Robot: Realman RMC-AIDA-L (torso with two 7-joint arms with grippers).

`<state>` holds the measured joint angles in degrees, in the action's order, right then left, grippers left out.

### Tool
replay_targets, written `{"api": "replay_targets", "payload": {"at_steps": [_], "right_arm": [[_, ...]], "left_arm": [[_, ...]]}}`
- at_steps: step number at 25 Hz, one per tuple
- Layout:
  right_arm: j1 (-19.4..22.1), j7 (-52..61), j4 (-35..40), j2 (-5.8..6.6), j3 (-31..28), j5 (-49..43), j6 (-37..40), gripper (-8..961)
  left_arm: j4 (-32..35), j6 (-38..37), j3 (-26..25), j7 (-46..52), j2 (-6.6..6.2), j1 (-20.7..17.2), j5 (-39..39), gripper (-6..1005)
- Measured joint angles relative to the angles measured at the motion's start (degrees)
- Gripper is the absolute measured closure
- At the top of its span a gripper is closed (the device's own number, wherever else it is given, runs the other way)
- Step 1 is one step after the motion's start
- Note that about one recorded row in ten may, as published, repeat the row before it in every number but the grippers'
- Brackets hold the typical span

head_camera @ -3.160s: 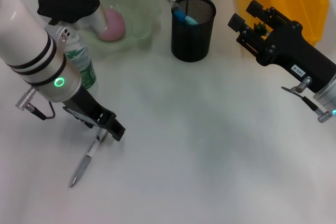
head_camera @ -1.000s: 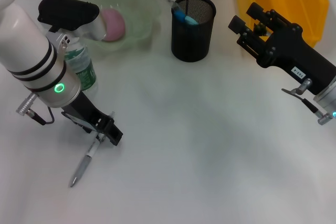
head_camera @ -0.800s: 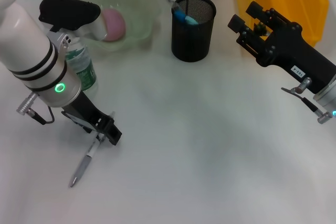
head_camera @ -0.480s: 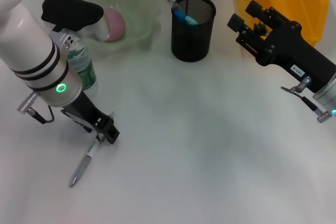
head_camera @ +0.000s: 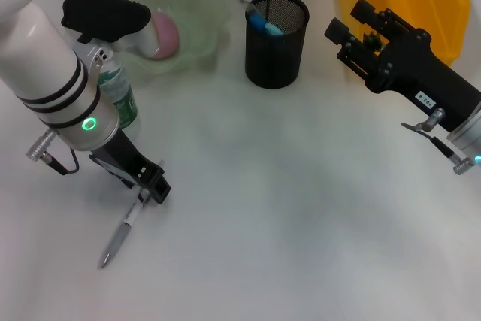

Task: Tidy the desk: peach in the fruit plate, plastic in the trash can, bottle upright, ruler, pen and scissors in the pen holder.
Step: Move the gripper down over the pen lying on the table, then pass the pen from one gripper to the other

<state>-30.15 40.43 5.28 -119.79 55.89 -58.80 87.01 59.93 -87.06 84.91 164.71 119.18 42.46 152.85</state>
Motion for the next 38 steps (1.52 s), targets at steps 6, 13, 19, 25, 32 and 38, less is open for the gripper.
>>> {"api": "replay_targets", "payload": {"at_steps": [6,13,19,25,32,38], "right_arm": [[0.0,0.0,-0.04,0.0,0.0,0.0,0.0,375],[0.0,0.0,-0.09,0.0,0.0,0.0,0.0,375],[0.0,0.0,-0.1,-0.01,0.0,0.0,0.0,376],[0.0,0.0,-0.1,0.0,0.0,0.0,0.0,376],[0.0,0.0,-0.1,0.0,0.0,0.0,0.0,376],[0.0,-0.01,-0.1,-0.01,0.0,0.0,0.0,376]], "left_arm": [[-0.07,-0.01,0.08,-0.3,0.0,-0.01,-0.08,469],[-0.13,-0.04,0.12,-0.34,0.0,-0.02,-0.08,529],[-0.16,0.05,0.95,-0.2,0.0,-0.01,-0.09,544],[-0.16,0.04,1.84,-0.29,0.0,0.0,-0.3,592],[0.24,0.12,2.45,-0.3,0.0,0.04,-0.08,711],[0.28,0.27,3.03,-0.33,0.0,0.03,-0.1,812]]}}
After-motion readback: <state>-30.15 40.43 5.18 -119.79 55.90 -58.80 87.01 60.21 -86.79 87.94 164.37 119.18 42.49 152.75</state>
